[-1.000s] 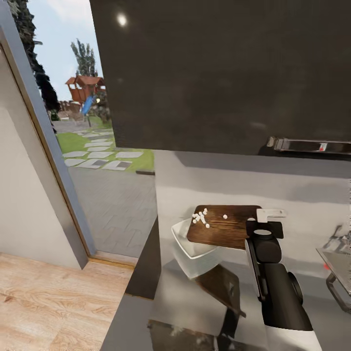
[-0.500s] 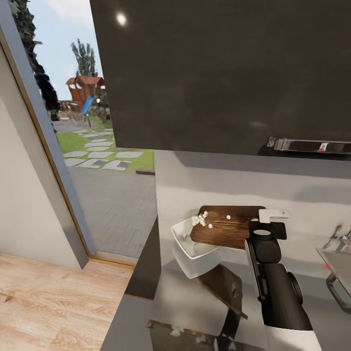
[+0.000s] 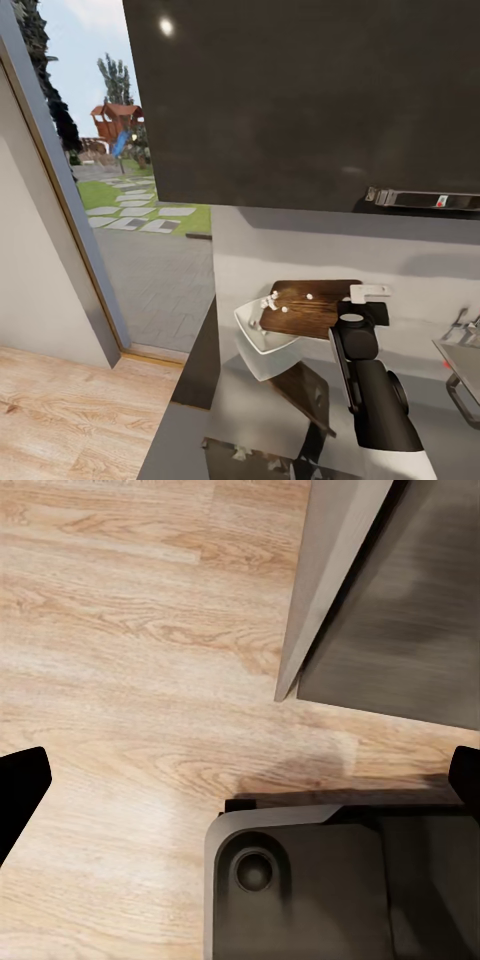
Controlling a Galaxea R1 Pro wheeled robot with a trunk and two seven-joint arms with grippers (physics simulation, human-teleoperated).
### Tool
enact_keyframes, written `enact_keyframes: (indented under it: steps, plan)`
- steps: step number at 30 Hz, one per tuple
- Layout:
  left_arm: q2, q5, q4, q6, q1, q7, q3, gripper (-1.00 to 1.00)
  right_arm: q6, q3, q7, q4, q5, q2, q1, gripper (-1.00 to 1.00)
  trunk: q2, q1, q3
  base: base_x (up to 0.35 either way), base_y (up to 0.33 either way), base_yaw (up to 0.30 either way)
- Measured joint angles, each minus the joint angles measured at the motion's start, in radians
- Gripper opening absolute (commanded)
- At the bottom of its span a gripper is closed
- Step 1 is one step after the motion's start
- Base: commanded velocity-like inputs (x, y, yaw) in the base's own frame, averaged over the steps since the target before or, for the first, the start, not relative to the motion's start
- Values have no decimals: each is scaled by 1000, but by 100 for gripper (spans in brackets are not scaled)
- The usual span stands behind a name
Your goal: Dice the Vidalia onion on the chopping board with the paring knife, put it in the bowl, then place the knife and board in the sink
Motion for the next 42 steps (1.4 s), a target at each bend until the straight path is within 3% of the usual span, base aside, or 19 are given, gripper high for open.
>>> enact_keyframes:
  steps: [21,25,30,39,42]
  plan:
    - [0,0,0,0,0,0,0,100,2,3,-25,0,-1,0,0,-100,0,0,0,0,0,0]
    - [0,0,0,0,0,0,0,100,3,4,-56,0,3,0,0,-100,0,0,0,0,0,0]
    - [0,0,0,0,0,0,0,100,1,25,-95,0,-2,-1,0,-100,0,0,0,0,0,0]
    - [0,0,0,0,0,-1,0,100,2,29,-108,1,0,2,0,-100,0,0,0,0,0,0]
    - [0,0,-1,0,0,-1,0,100,2,50,-135,13,-3,2,0,-100,0,0,0,0,0,0]
